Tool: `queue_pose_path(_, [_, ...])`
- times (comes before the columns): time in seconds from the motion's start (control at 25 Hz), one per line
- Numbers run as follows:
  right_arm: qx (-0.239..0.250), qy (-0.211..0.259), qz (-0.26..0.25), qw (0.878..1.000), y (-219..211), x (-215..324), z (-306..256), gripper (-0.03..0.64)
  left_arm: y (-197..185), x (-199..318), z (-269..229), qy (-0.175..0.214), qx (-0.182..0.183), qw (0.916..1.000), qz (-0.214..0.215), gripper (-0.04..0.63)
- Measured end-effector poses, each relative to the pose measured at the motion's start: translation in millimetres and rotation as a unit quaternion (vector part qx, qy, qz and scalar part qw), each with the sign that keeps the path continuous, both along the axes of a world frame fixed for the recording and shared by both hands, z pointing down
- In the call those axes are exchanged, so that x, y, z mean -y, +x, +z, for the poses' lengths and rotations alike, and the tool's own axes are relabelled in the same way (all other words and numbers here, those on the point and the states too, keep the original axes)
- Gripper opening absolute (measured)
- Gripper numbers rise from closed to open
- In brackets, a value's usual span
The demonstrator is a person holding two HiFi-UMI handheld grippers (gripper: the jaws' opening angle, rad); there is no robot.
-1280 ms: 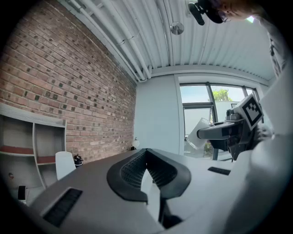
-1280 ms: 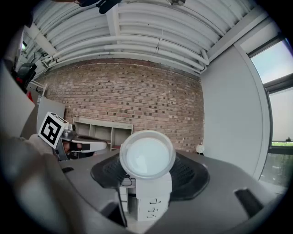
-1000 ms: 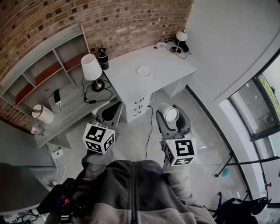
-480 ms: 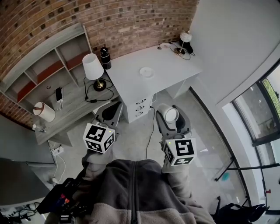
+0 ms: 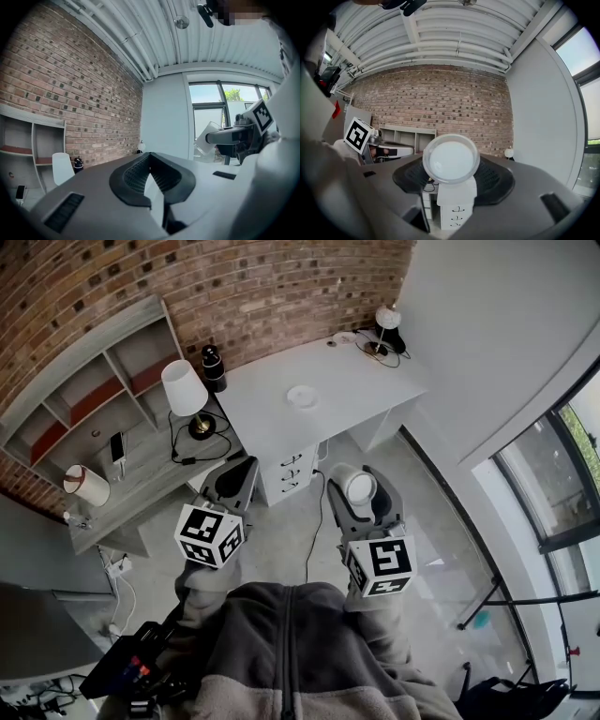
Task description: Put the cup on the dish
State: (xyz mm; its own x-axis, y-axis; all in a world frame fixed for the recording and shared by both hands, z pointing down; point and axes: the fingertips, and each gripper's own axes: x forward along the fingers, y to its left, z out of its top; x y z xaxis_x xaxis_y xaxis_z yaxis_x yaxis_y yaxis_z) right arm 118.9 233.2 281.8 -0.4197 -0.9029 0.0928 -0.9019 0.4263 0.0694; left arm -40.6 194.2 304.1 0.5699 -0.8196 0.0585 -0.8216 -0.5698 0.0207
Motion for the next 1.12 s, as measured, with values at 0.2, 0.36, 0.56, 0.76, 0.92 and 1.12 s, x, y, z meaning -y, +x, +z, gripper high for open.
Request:
queue_pose_path(0.2, [0.001, -0.001, -0.002, 1.0, 19, 2, 7, 0.262, 13, 3, 6, -0.003, -0.002, 1.0, -0.006, 0.004])
queue_pose_path(0.36, [0.004, -0.007, -0.004, 1.0, 27, 5, 14, 0.261, 16, 5, 12, -0.01, -0.001, 0.9999, -0.012, 0.005])
queue_pose_path(0.56, [0.004, -0.014, -0.012, 1.0, 28, 15, 17, 0.262, 18, 12, 18, -0.02, 0.003, 0.9996, -0.018, 0.003])
queue_pose_path(0.76, [0.004, -0.022, -0.02, 1.0, 22, 26, 28, 0.261, 13, 23, 30, -0.032, 0.003, 0.9993, -0.02, 0.005])
queue_pose_path(0.92, [-0.003, -0.022, -0.02, 1.0, 13, 47, 33, 0.262, 8, 48, 34, -0.031, 0.0, 0.9994, -0.016, 0.005])
queue_pose_path(1.12, [-0.009, -0.011, -0.006, 1.0, 8, 85, 31, 0.261, 5, 93, 38, -0.029, -0.012, 0.9995, -0.007, 0.003])
